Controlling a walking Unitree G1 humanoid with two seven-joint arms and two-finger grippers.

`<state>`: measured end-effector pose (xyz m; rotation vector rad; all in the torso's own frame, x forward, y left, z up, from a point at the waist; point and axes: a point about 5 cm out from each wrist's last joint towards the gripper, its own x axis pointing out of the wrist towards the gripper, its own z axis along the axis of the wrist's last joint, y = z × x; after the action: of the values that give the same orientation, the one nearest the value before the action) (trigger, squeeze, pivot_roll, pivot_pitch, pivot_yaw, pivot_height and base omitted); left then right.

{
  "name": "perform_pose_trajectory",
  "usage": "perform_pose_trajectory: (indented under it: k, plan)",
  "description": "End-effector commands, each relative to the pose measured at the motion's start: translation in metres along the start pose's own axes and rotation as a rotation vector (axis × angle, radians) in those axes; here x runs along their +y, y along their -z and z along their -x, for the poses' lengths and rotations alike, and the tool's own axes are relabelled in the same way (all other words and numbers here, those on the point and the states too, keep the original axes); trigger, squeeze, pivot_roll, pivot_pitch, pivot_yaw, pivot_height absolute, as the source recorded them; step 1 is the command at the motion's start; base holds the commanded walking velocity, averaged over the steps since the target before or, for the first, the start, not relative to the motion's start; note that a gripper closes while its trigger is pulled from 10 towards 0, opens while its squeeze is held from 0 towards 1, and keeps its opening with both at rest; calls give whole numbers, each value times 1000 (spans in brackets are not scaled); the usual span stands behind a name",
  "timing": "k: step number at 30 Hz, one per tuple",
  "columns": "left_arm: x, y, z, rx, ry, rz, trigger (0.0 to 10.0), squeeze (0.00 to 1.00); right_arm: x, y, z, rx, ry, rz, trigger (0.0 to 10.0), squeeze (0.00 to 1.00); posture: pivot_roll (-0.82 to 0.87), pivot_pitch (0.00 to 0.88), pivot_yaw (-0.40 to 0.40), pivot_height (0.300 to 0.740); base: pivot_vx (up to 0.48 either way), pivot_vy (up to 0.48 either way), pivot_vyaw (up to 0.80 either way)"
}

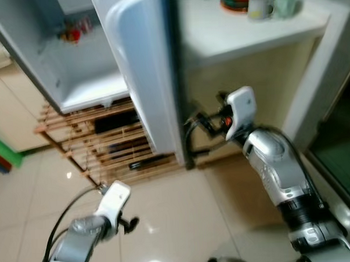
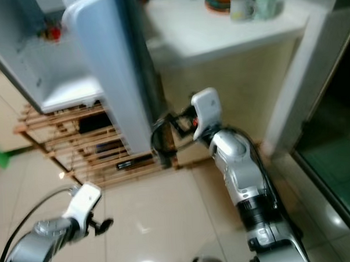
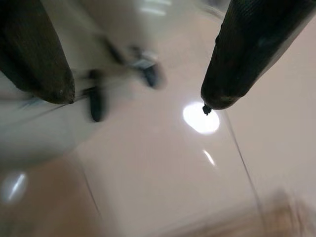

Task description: Restocking fridge

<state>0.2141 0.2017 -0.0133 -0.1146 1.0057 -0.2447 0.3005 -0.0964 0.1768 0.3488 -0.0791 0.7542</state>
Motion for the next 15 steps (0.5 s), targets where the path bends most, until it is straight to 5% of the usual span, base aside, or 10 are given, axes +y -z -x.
perform_pose_trajectory:
  k: [1, 5, 7, 10, 11, 12, 14, 15]
  plan:
    - [11, -5, 2, -21, -11, 92, 10000, 0, 2, -17, 5, -71, -29, -111, 10000, 0, -115, 0, 120, 740, 0, 0, 0]
    - [-1, -21, -6, -114, 23, 70, 10000, 0, -11, -1, 16, -34, 100, -115, 10000, 0, -130, 0, 121, 740, 0, 0, 0]
    - [-6, -48, -7, -259, -25, -118, 10000, 0, -34, 8, 25, 11, 321, -41, 10000, 0, -133, 0, 116, 740, 0, 0, 0]
    - [-21, -82, 0, -421, 15, -181, 10000, 0, -57, 13, 40, 90, 547, 56, 10000, 0, -134, 0, 111, 740, 0, 0, 0]
    - [-33, -105, 12, -541, 38, -220, 10000, 0, -65, 15, 47, 107, 621, 99, 10000, 0, -130, 0, 108, 740, 0, 0, 0]
    - [-33, -105, 12, -541, 38, -220, 10000, 0, -65, 15, 47, 107, 621, 99, 10000, 0, -130, 0, 108, 740, 0, 0, 0]
    - [-61, -160, 54, -859, 58, -324, 10000, 0, -73, 20, 59, 140, 701, 205, 10000, 0, -123, 0, 105, 740, 0, 0, 0]
    - [-63, -173, 65, -943, 44, -313, 10000, 0, -73, 22, 59, 144, 705, 233, 10000, 0, -120, 0, 108, 740, 0, 0, 0]
